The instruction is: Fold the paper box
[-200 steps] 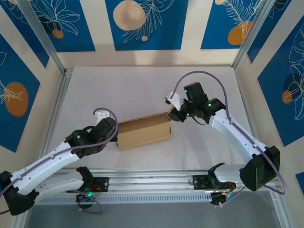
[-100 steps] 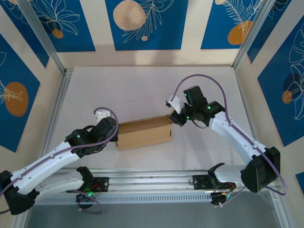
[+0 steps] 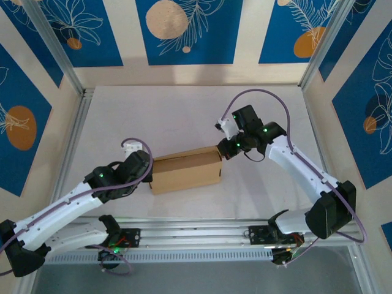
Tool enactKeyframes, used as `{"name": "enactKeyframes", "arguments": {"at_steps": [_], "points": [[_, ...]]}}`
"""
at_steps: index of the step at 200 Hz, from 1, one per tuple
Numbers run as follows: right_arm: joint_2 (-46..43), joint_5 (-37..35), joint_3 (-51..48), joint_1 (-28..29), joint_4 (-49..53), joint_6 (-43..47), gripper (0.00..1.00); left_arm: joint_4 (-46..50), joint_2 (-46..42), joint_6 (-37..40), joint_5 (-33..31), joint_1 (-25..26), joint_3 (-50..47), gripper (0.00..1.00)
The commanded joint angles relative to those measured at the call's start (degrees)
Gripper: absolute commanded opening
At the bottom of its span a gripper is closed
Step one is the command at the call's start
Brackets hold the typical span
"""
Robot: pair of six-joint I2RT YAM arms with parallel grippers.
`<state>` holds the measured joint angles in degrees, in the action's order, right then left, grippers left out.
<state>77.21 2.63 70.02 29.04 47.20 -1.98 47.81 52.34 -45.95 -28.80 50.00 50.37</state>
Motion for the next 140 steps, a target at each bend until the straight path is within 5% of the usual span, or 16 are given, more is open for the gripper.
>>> {"name": "enactKeyframes", "arguments": {"at_steps": [1,58,140], "points": [[1.9,0.6,2.5,0.5,6.2,-9.3,0.00,5.2,1.5,-0.3,3.2,0.2,-1.0,0.00],[4.4,2.5,5.5,0.8,9.1,-16.9,0.02,5.2,1.5,-0.4,3.1,0.1,-0.8,0.00],[-5.4,-8.5,-7.9,4.8,-0.9,-17.9,0.05,5.9,0.2,-0.9,3.1,0.2,-1.3,0.00]]}}
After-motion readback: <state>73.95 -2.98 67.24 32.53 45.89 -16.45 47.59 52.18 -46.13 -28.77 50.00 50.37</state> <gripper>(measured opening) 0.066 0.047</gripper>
